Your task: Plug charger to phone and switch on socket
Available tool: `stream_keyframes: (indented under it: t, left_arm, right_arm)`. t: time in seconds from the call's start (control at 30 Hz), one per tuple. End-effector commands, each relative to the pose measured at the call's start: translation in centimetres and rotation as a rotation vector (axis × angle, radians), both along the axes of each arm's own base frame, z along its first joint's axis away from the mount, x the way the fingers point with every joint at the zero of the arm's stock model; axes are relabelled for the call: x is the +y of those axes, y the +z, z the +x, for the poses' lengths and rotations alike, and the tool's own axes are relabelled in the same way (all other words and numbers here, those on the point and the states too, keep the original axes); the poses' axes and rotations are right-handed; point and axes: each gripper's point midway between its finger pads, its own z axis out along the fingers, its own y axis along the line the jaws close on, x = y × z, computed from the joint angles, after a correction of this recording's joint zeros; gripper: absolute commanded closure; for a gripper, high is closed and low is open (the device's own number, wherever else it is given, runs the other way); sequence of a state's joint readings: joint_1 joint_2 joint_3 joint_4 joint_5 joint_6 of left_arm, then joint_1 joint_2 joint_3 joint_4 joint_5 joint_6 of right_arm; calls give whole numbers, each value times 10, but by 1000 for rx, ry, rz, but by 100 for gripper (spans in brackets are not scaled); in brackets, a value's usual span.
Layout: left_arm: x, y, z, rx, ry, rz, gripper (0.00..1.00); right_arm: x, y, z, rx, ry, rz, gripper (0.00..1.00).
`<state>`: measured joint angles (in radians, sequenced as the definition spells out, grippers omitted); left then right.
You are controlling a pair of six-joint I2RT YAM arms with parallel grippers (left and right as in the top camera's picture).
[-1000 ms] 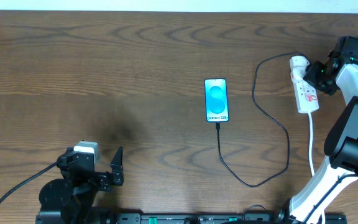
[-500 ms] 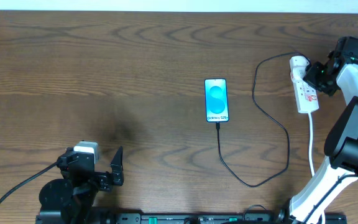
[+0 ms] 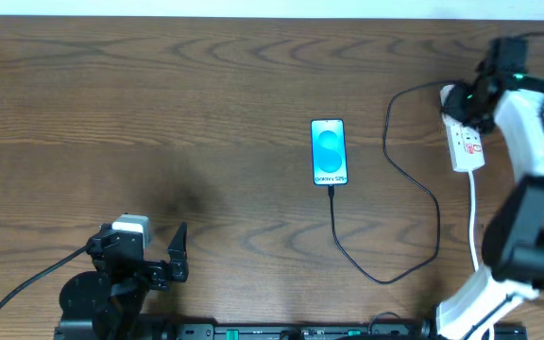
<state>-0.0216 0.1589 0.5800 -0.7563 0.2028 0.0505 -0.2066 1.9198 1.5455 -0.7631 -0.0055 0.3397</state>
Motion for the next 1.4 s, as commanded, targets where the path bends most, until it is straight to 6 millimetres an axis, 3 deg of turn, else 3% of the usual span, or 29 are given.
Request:
stream_keyframes:
  t: [0.0, 0.13, 0.33, 0.67, 0.77, 0.87, 0.97, 1.17, 1.23, 1.37]
  left_arm:
    - [2, 5, -1, -20, 7, 13, 2]
    - [2, 5, -1, -18, 7, 13, 2]
    - [2, -1, -4, 8, 7, 14, 2]
    - [2, -19, -13, 92, 6, 16, 2]
    - [2, -26, -17, 123, 6, 17, 2]
    - [2, -33, -21, 156, 6, 18, 2]
    - [3, -38, -25, 184, 6, 18, 2]
    - [3, -38, -25, 184, 6, 19, 2]
    - [2, -31, -20, 147, 6, 17, 2]
    - [2, 4, -2, -11, 11, 2, 2]
  right_arm:
    - [-31, 83, -13, -157, -138, -157, 99]
    - [-37, 138, -28, -274, -172, -218, 99]
    - [-27, 218, -53, -487, -179, -218, 99]
    - [15, 370, -106, -1006, -96, -129, 96]
    - [28, 403, -127, -1121, -49, -119, 92]
    - [33, 412, -146, -1146, -45, -123, 88]
    - [36, 406, -161, -1114, -33, -139, 87]
    - [39, 403, -170, -1095, -17, -158, 85]
    - [39, 402, -170, -1092, -17, -157, 86]
    - [39, 403, -171, -1094, -17, -158, 86]
